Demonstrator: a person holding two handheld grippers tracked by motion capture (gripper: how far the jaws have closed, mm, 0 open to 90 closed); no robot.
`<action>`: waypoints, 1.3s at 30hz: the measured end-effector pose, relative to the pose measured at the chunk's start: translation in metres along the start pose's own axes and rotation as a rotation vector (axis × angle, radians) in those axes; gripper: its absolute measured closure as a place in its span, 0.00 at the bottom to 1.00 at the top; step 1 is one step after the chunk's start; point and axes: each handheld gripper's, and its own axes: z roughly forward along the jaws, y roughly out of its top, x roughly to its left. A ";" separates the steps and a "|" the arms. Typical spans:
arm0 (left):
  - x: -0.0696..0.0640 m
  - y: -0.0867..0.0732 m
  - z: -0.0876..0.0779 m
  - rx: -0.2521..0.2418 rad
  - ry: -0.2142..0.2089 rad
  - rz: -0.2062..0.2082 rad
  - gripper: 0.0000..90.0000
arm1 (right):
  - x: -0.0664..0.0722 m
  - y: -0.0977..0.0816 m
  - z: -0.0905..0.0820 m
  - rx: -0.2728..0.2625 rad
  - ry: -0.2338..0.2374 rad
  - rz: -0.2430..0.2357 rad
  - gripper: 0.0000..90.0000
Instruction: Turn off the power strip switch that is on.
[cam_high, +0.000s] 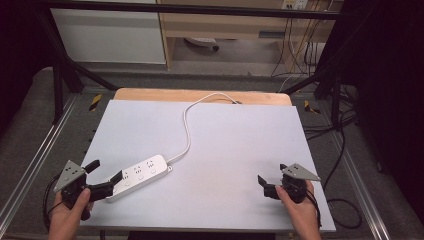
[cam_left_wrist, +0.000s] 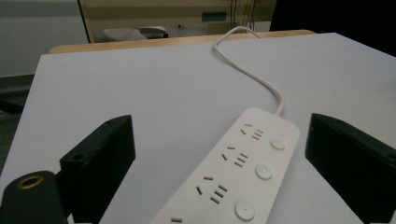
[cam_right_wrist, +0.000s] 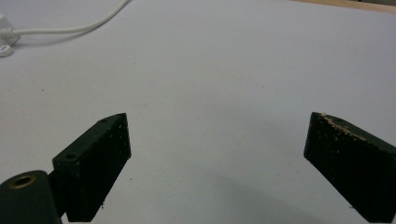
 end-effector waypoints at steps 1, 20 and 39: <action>0.000 0.000 -0.001 -0.004 -0.001 -0.001 0.09 | 0.000 0.000 0.001 0.007 0.001 -0.004 0.08; -0.011 0.008 -0.002 -0.038 -0.017 0.010 0.10 | 0.009 -0.002 -0.010 0.019 0.017 0.006 0.04; -0.029 0.008 0.014 0.050 -0.070 0.061 0.26 | 0.008 -0.003 -0.004 0.046 0.020 0.008 0.04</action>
